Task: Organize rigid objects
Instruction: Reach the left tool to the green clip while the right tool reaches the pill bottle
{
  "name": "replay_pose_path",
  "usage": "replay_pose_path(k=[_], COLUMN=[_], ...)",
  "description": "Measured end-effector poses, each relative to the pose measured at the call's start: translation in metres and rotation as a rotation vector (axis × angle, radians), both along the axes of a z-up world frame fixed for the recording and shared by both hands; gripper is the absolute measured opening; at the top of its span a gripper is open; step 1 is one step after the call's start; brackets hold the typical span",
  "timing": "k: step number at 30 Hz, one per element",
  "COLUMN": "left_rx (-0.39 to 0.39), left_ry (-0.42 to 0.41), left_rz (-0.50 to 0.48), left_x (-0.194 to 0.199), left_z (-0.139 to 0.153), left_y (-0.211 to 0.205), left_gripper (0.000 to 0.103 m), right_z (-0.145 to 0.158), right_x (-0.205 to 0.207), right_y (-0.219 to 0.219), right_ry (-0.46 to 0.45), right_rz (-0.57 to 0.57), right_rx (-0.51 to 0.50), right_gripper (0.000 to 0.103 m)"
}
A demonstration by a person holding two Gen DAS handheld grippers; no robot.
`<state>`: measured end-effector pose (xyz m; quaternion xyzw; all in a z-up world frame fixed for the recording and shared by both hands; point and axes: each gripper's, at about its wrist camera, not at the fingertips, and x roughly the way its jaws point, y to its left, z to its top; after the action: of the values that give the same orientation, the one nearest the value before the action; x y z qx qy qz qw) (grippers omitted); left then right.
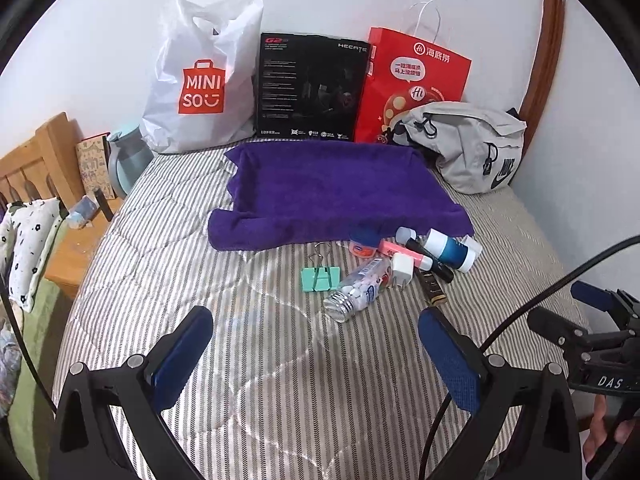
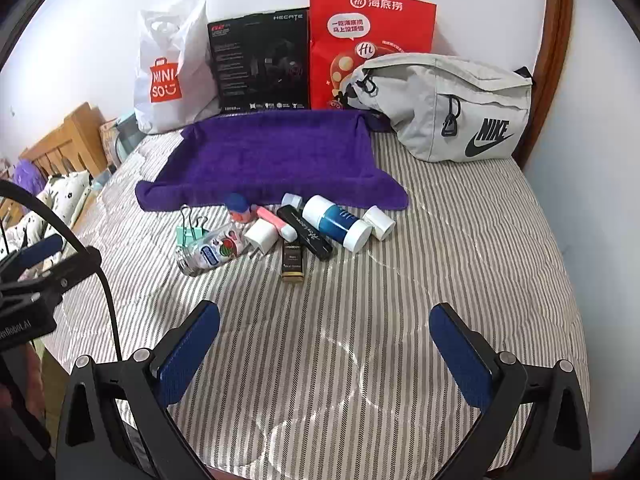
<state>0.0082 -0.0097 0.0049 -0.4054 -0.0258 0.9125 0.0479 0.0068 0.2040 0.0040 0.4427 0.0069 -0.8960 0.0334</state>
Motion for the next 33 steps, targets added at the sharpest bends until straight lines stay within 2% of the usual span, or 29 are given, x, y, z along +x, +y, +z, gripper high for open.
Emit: replay_pose_path(k=[9, 33], left_rx=[0.007, -0.033], left_ry=[-0.008, -0.012], left_rz=[-0.002, -0.003], left_x=[-0.009, -0.013], left_z=[-0.005, -0.006], left_y=[0.0, 0.007], left_gripper=[0.103, 0.103], right_z=[-0.004, -0.006], right_x=[-0.006, -0.007], right_y=[0.003, 0.017], right_ry=[-0.014, -0.016], right_rz=[-0.005, -0.03], right_rx=[0.002, -0.012], right_gripper=[0.103, 0.103])
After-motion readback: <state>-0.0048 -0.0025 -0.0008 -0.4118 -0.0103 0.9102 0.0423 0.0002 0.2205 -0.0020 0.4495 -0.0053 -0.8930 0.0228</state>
